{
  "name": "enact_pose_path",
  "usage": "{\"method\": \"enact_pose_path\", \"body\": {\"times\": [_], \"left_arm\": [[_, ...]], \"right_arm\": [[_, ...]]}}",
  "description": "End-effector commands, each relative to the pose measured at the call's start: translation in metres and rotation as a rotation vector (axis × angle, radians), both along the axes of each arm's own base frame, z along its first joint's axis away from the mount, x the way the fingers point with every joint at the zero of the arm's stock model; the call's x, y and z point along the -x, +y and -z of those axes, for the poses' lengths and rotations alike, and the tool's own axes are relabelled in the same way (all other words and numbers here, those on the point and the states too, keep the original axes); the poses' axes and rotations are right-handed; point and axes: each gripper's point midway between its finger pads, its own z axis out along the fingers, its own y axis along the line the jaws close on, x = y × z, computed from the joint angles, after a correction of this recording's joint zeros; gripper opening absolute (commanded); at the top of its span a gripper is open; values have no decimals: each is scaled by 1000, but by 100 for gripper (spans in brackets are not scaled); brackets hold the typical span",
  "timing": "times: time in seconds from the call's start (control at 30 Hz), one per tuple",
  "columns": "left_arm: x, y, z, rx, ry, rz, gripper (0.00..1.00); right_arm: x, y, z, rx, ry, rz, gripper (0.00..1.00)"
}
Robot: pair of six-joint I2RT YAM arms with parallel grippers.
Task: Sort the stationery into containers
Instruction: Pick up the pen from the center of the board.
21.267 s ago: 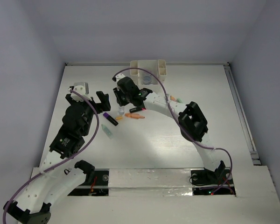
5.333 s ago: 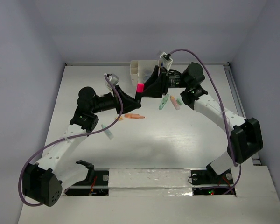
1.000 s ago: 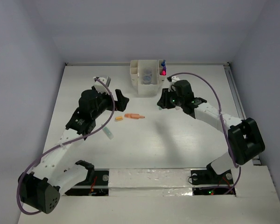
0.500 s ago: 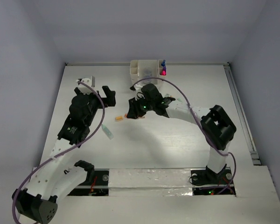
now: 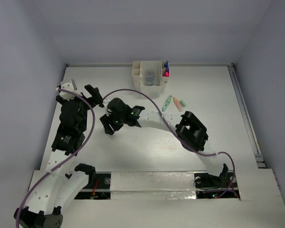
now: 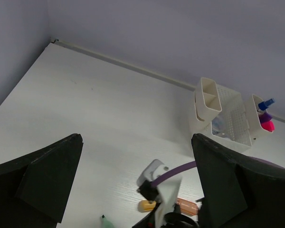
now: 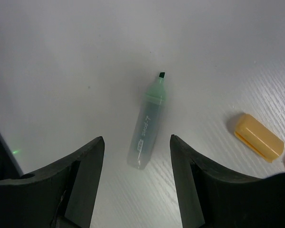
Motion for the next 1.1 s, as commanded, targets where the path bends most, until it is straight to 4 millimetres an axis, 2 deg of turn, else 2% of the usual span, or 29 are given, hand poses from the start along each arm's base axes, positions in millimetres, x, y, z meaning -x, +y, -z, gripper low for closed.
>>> {"method": "enact_pose_path", "body": {"times": [0.0,0.03,0.07,0.1,0.17,0.23,0.27,0.3,0.37,0.4,0.47,0.6,0.63,0.7,0.73,0.8,0.83,0.87,0.93,0.97,1.0,1.03,1.07], "left_arm": [[4,6,-26,28,-73,-26,99],[5,6,-27,26,-77,-26,99],[6,7,-30,25,-84,-29,99],[7,8,-31,22,-85,-30,99],[10,9,-34,26,-98,-32,99],[12,10,-36,29,-105,-32,99],[14,10,-37,30,-111,-32,99],[15,10,-37,31,-113,-32,99],[17,12,-36,35,-117,-39,99],[17,12,-36,35,-117,-41,99],[16,13,-36,39,-115,-47,99],[16,13,-35,38,-111,-44,99],[16,13,-35,36,-110,-46,99],[15,12,-34,38,-108,-39,99],[15,10,-34,37,-108,-32,99],[13,6,-34,36,-106,-7,99],[13,4,-33,36,-106,0,99],[12,3,-33,36,-106,8,99],[12,0,-33,43,-110,19,99],[13,-4,-36,49,-125,42,99],[14,-6,-37,54,-138,59,99],[14,-10,-37,62,-148,79,99],[14,-19,-38,65,-155,127,99]], "right_arm": [[-11,7,-1,81,-78,21,63],[-4,7,16,129,-65,9,64],[-9,6,20,148,-80,24,64],[-6,11,18,158,-94,19,64],[-14,10,33,208,-130,57,64],[-20,10,36,230,-149,69,64],[-18,11,47,252,-156,71,64],[-23,12,45,261,-176,75,63],[-20,16,51,275,-189,64,62],[-20,15,61,296,-181,60,61],[-17,23,60,291,-187,51,59],[-16,20,73,334,-210,54,47],[-10,20,76,344,-213,47,36],[-14,18,77,346,-225,75,24],[-15,20,65,320,-236,87,15],[-16,21,53,280,-238,110,12],[-18,29,37,224,-251,122,10],[-20,33,9,166,-267,136,10],[-24,37,-23,86,-299,165,9],[-26,34,-58,30,-331,193,9],[-31,29,-76,-7,-340,217,9],[-34,21,-78,-31,-345,234,8],[-36,14,-88,-58,-346,250,8]]}}
